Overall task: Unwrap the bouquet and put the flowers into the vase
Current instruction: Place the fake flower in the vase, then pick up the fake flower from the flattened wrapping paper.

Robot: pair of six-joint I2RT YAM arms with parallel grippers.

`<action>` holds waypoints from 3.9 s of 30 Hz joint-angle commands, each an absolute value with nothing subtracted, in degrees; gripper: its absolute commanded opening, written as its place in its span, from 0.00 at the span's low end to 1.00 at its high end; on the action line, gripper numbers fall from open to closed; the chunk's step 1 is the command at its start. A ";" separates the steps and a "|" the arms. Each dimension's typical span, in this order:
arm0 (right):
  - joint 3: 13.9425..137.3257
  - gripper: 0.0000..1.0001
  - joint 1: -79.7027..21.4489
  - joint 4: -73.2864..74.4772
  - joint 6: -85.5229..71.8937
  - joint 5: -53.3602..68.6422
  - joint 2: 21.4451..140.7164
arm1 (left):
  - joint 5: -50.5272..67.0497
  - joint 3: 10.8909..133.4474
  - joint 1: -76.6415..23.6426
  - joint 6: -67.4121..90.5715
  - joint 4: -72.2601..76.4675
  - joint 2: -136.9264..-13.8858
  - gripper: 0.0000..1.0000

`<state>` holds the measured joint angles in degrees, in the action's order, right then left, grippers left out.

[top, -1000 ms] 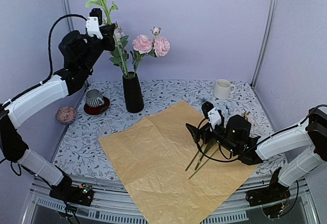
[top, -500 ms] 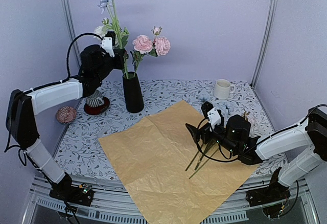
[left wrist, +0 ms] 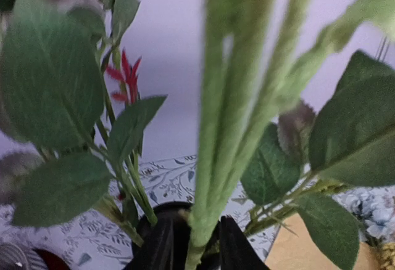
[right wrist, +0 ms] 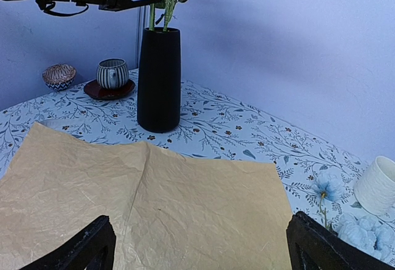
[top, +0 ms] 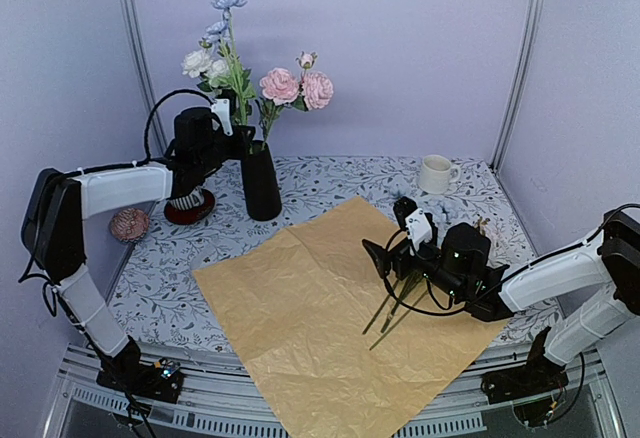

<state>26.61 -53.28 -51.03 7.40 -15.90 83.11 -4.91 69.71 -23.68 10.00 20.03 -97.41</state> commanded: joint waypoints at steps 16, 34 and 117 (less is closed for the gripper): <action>28.28 0.99 -53.21 -50.57 7.38 -14.73 83.91 | 2.12 64.90 -22.41 12.70 15.05 -94.01 0.49; 30.77 0.99 -53.23 -48.09 5.50 -17.07 86.40 | 11.39 40.36 -26.49 15.57 28.27 -73.35 0.85; 37.85 0.04 -44.01 18.32 -76.20 -13.24 83.19 | 5.60 23.64 -37.26 7.75 49.22 -70.53 0.82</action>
